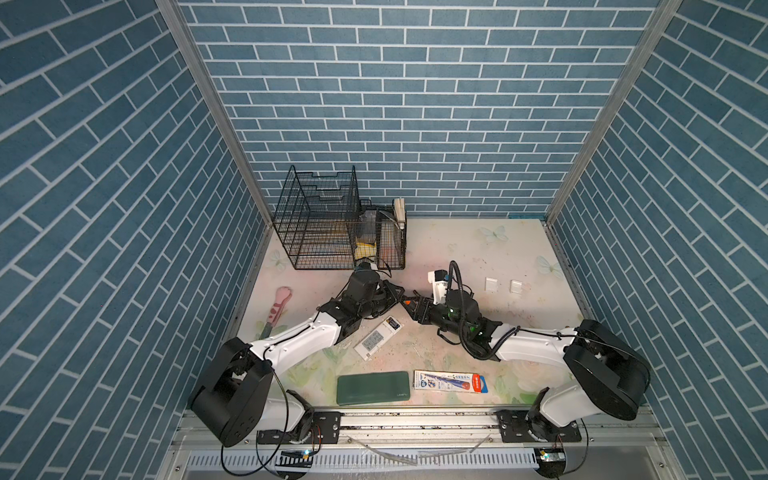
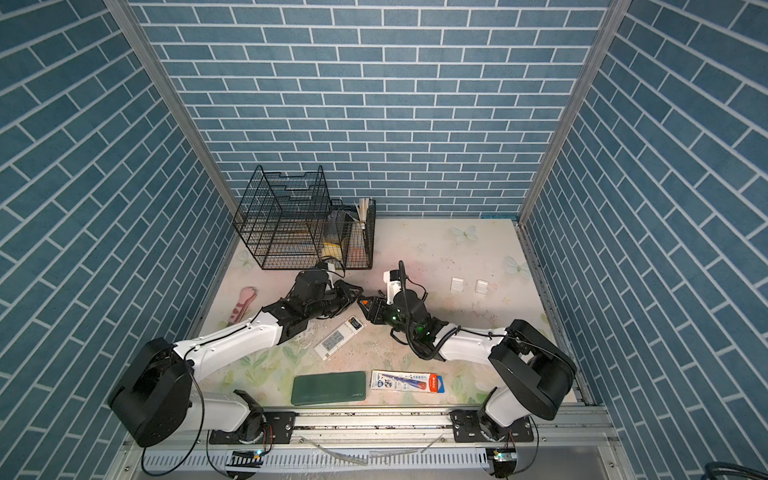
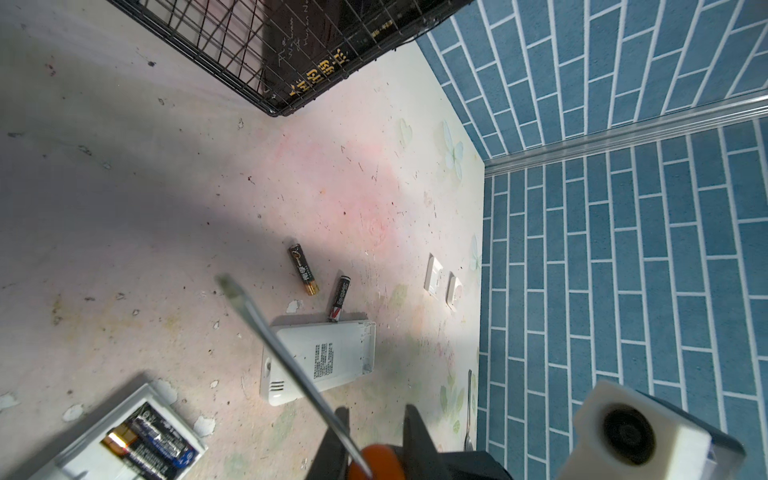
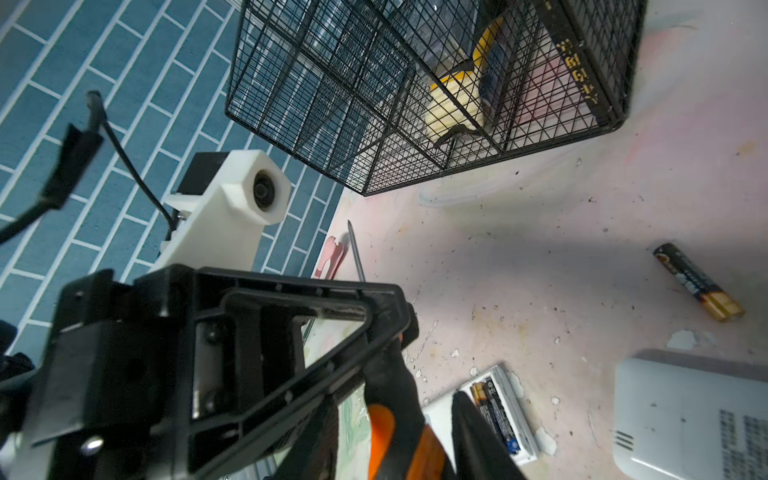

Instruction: Unload the batteries from the remote control

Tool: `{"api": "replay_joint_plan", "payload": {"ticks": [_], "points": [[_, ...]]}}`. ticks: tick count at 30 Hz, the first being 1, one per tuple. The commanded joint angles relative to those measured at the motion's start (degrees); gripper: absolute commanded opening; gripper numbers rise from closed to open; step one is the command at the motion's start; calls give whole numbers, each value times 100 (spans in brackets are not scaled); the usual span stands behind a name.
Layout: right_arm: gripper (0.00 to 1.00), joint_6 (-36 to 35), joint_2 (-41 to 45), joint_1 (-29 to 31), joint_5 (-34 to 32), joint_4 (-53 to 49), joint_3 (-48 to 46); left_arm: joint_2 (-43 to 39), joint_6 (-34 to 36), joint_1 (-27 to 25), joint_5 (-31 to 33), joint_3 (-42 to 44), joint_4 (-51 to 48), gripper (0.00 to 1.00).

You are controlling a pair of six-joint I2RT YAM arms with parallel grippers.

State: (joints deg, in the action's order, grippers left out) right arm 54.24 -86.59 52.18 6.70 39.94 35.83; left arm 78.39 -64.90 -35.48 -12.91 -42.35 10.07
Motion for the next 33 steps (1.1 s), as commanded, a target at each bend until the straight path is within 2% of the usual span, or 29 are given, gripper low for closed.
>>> {"api": "replay_joint_plan", "payload": {"ticks": [1,12,18,23,33], "points": [[41,243,-145,46,-65,407,157,-25,76,24,-10,-101,-6,0],[38,373,-630,55,-134,964,346,-58,15,20,-19,95,115,0],[38,216,-573,82,-268,878,389,-130,21,58,-1,191,109,0],[33,140,-488,125,-398,821,355,-172,8,111,-1,218,110,0],[37,34,-430,170,-416,813,357,-175,-5,182,16,367,117,0]]}}
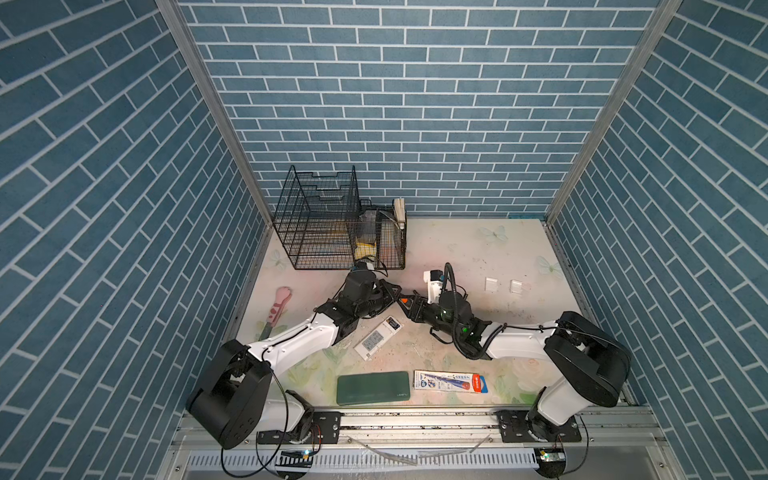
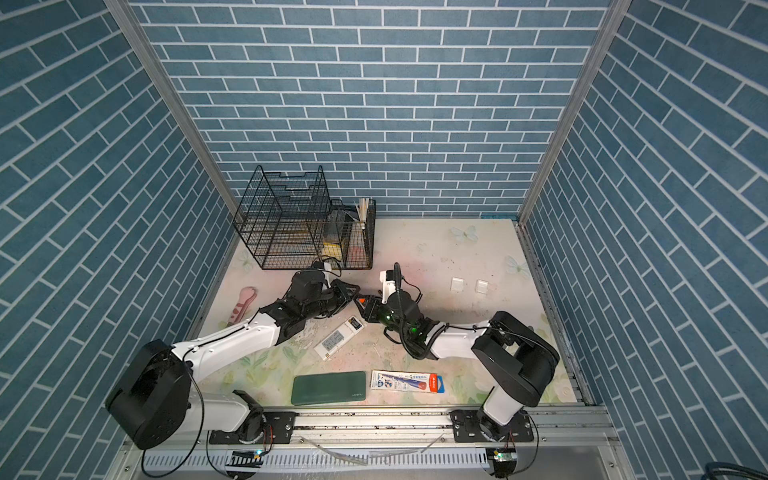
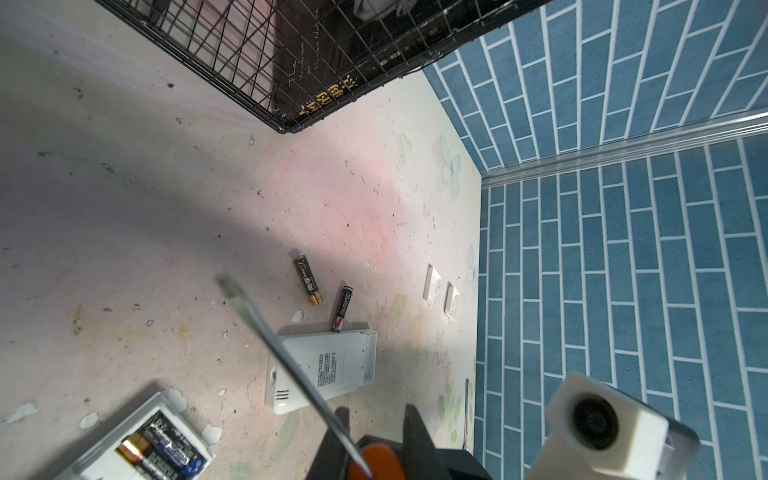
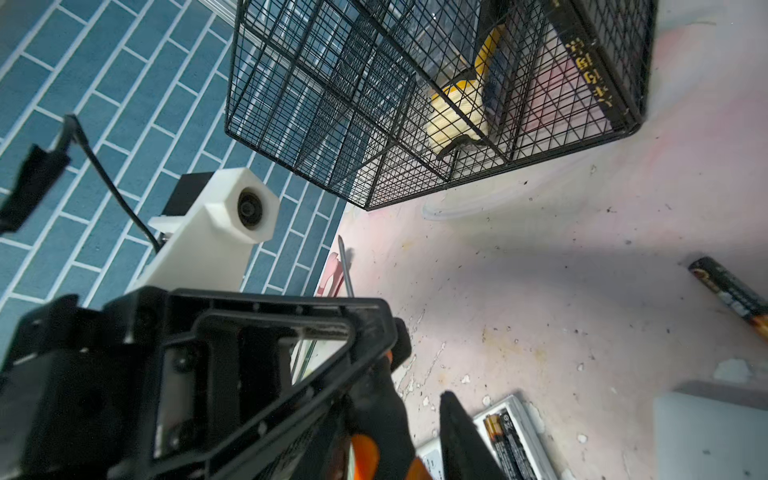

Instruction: Unload the batteries from the remote control

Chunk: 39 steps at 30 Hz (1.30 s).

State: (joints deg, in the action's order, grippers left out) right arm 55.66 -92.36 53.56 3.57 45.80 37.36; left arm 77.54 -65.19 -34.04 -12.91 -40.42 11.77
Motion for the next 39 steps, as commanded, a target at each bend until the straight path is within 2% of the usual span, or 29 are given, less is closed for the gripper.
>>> {"api": "replay_joint_plan", "payload": {"ticks": [1,8,17,26,31,34,39], "points": [[37,-116,147,40,-97,227,206,-82,24,42,10,186,-45,0],[33,-134,110,32,-109,262,227,-59,25,47,-36,175,-36,0],[32,-117,-63,41,35,271,403,-29,-54,47,-89,210,80,0],[2,-108,-98,58,-76,268,368,-53,-90,47,-98,279,143,0],[0,-58,-101,65,-67,231,304,-163,-17,81,-55,272,46,1],[0,-23,-5,59,-56,97,239,-249,59,158,-46,285,-17,11],[0,-11,290,47,67,-458,223,-364,173,318,-80,383,91,43]]}}
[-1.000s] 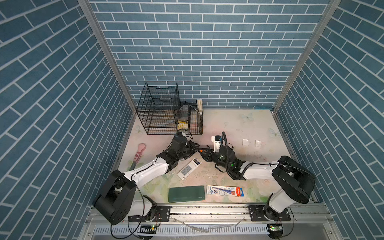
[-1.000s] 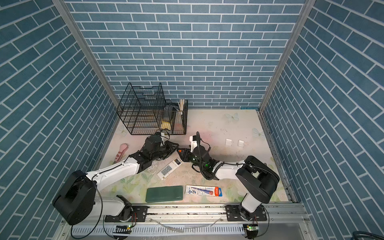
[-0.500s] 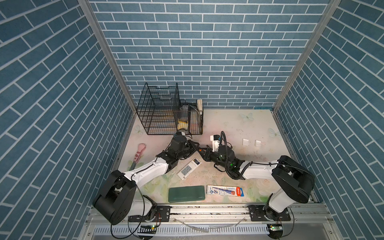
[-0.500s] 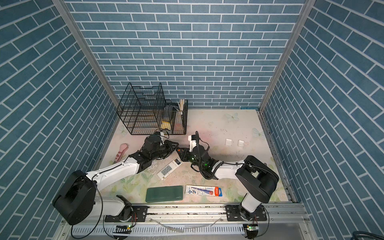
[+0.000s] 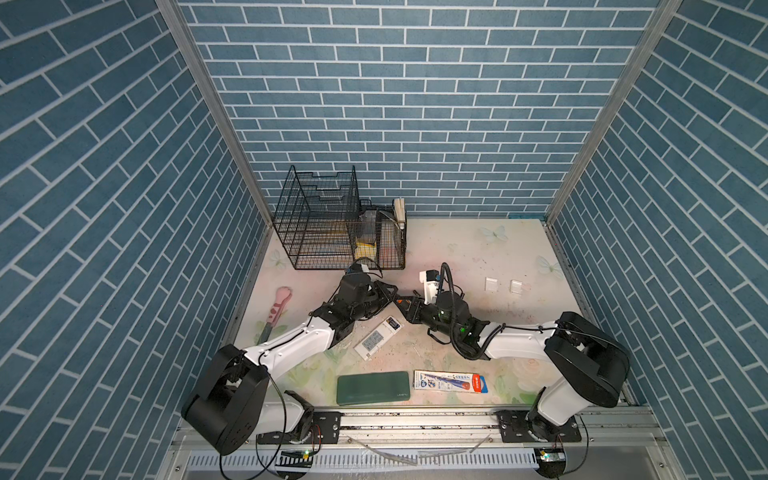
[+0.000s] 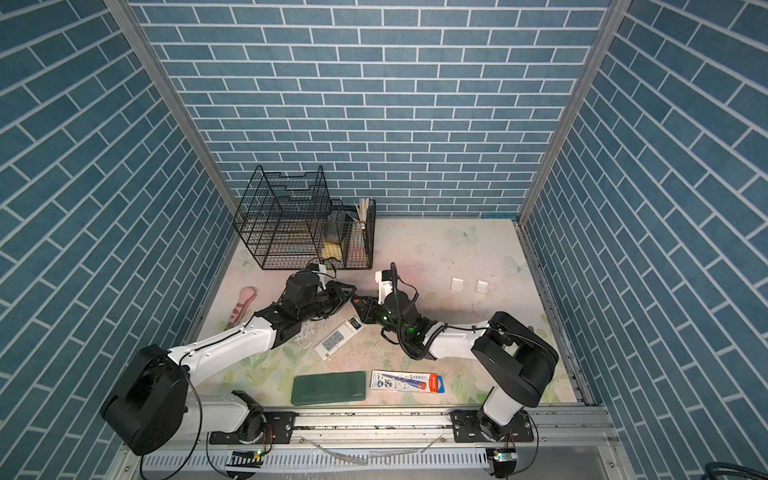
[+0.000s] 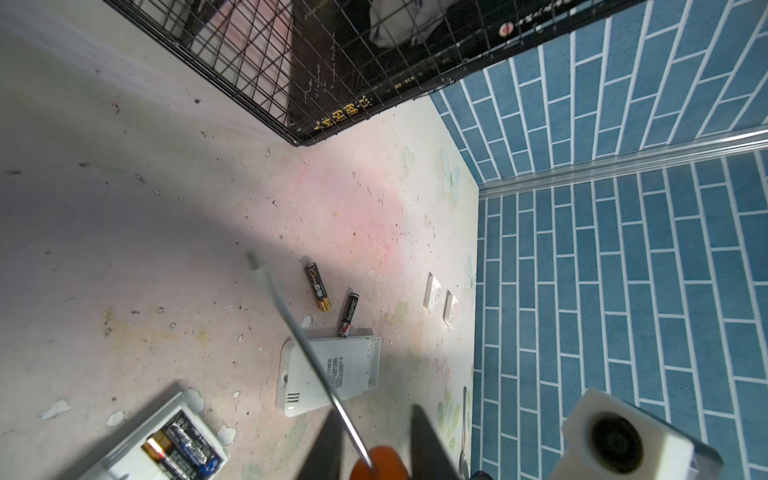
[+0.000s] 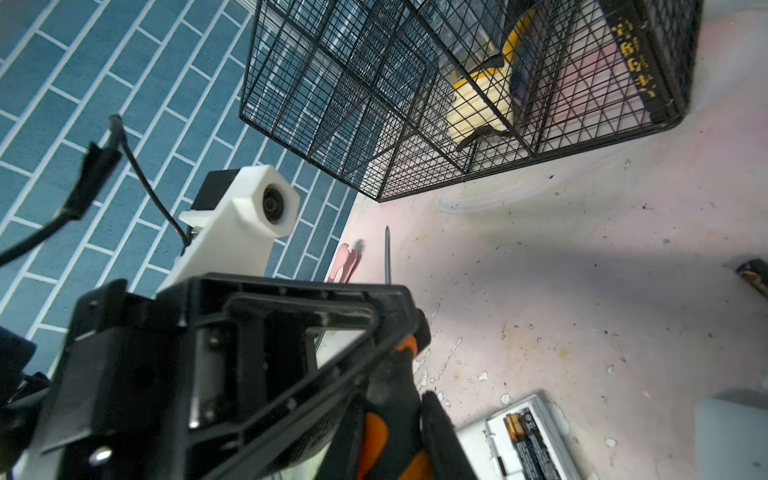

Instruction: Unload the batteries from the remote control

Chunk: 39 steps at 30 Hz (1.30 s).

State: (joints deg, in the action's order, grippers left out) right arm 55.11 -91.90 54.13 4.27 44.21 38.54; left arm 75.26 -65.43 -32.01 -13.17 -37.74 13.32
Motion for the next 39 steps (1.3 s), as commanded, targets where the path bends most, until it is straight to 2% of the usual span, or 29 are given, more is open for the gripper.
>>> {"api": "replay_joint_plan", "payload": {"ticks": [1,4,7,12,16,22,32,39], "points": [[0,46,326,-12,36,-443,108,-168,318,160,-99,134,-17,47],[0,69,559,-51,232,-906,63,-307,579,269,-134,188,-42,53],[0,118,770,-94,373,-1137,-66,-547,836,308,-22,361,-46,55],[0,193,1083,-290,888,-2052,-46,-923,1469,361,129,532,-672,57],[0,300,1526,-435,987,-3300,102,-1333,2008,496,348,618,-1428,60],[0,602,2157,-506,979,-4092,162,-1747,2658,618,610,704,-2050,65],[0,1264,2539,-518,854,-4826,178,-1185,3304,599,5,607,-1998,65],[0,1146,2887,-583,611,-5217,162,-615,3674,210,245,84,-2991,71]]}}
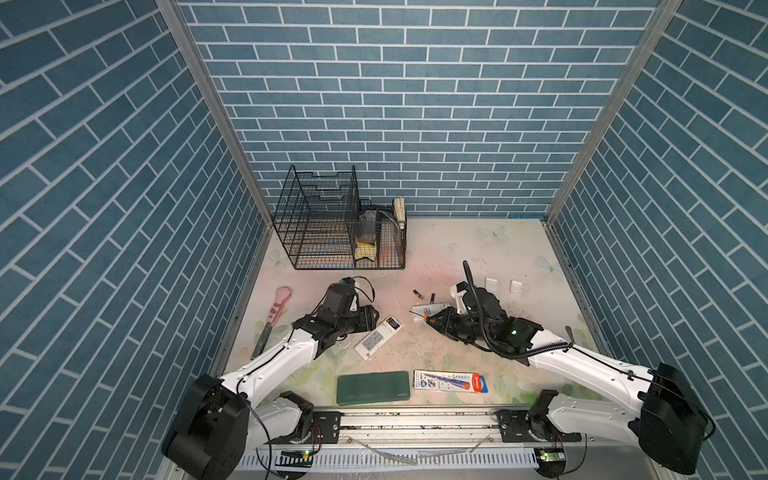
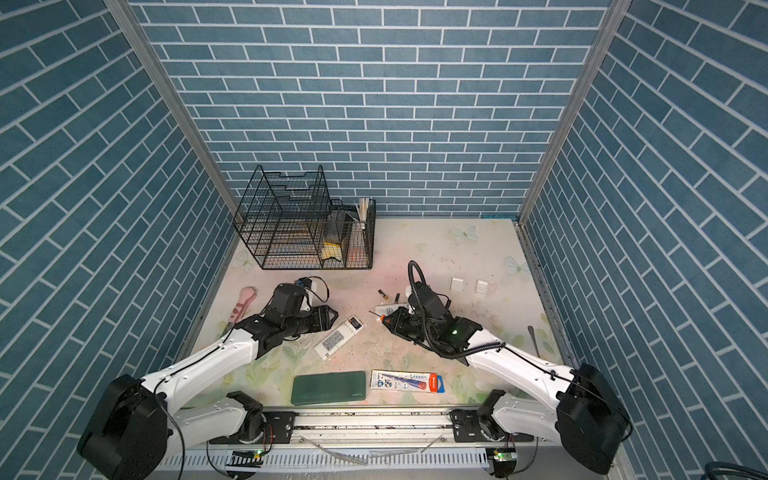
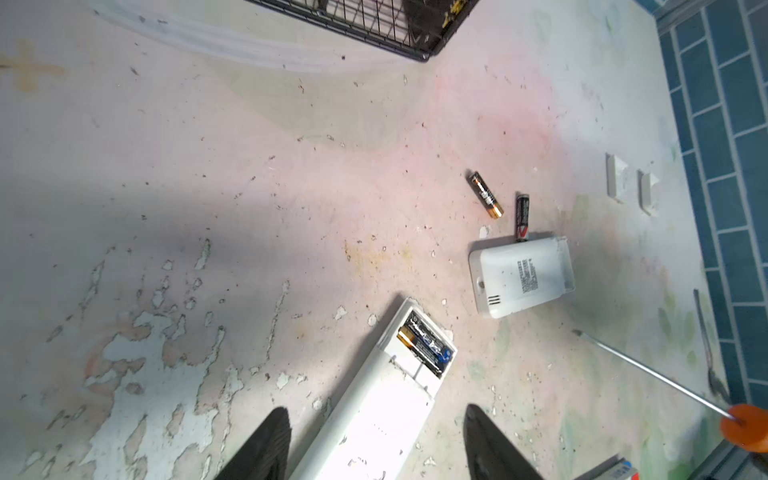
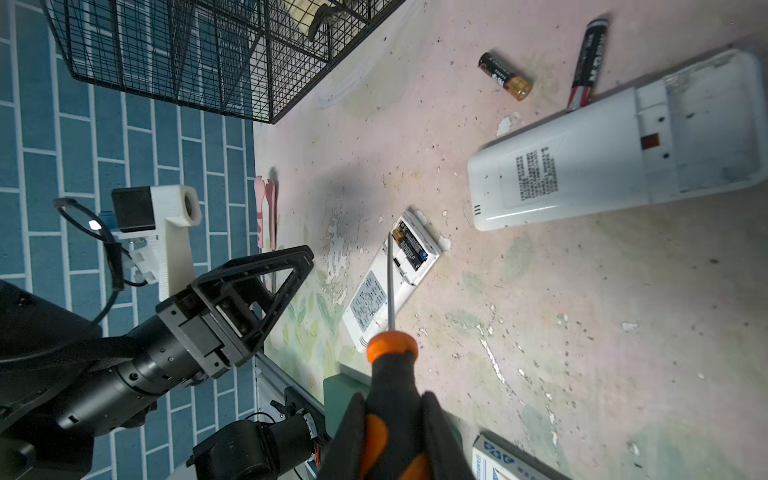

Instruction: Unload the batteries from the remote control

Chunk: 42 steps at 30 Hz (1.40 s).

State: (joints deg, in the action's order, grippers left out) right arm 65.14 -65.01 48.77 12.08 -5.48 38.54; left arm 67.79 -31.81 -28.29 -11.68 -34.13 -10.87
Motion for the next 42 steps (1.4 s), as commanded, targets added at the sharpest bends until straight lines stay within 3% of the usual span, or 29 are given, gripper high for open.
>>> {"api": "replay_joint_plan", "payload": {"ticks": [1,2,8,18,32,42], "points": [[0,139,239,-73,-175,-238,117,200,359,-241,201,-353,-719,73],[0,142,280,-95,-171,-209,74,279,411,-325,301,-441,-880,80],[0,101,388,-224,-74,-108,-73,557,583,-540,462,-799,-1362,100],[0,134,509,-353,40,252,-394,1091,1037,-1027,1139,-1321,-2157,95],[0,254,603,-447,120,759,-767,1830,1185,-1451,1581,-1410,-2382,88],[0,244,654,-474,75,749,-829,2059,1173,-1460,1601,-1303,-2298,74]]}}
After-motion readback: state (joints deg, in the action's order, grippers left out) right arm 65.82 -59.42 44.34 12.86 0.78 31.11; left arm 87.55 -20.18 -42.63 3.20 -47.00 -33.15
